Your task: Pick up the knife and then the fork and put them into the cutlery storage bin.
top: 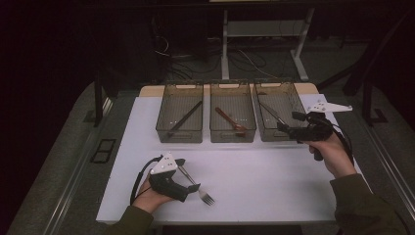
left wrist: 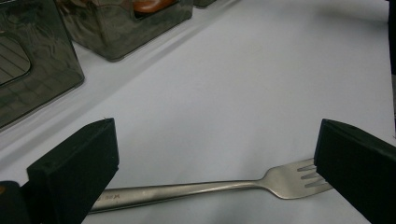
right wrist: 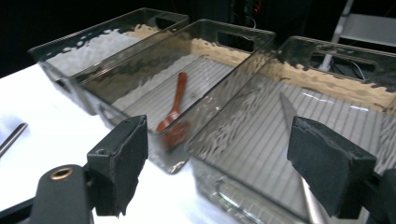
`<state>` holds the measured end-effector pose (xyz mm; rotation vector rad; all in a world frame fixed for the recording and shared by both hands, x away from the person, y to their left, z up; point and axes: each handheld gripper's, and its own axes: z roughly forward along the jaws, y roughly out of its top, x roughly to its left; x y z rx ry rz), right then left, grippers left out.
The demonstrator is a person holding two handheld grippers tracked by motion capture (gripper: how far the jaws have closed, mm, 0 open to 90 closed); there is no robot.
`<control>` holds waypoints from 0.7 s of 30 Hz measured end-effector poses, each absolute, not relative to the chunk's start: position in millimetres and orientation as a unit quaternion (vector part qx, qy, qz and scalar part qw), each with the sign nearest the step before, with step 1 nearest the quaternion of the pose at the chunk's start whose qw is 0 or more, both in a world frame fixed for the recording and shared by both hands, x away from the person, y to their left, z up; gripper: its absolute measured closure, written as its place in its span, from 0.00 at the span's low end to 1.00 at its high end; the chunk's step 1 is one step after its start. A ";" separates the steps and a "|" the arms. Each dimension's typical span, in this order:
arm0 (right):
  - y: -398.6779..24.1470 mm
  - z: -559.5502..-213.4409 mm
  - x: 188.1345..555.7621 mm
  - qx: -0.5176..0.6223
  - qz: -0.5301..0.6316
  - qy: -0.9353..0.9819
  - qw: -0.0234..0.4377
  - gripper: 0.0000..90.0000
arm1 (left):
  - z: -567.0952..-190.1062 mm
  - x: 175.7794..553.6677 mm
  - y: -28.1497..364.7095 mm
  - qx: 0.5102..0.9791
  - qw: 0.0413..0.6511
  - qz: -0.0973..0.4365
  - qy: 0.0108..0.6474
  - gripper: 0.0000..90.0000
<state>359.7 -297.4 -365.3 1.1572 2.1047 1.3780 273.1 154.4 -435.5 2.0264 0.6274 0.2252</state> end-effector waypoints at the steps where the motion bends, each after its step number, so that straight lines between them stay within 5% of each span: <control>1: -296.4 -366.9 355.8 0.410 0.491 0.747 0.183 0.21 | -435.5 272.9 154.5 0.831 0.484 0.093 0.258 0.00; 13: -292.2 -393.1 314.2 0.398 0.490 0.756 0.174 0.21 | -433.6 271.7 154.9 0.832 0.485 0.093 0.253 0.02; 18: -292.8 -411.6 294.7 0.391 0.486 0.764 0.164 0.21 | -429.9 268.4 156.5 0.841 0.475 0.084 0.245 0.21; 21: -292.0 -421.0 285.7 0.385 0.486 0.769 0.154 0.21 | -429.0 265.1 155.7 0.850 0.470 0.056 0.231 0.44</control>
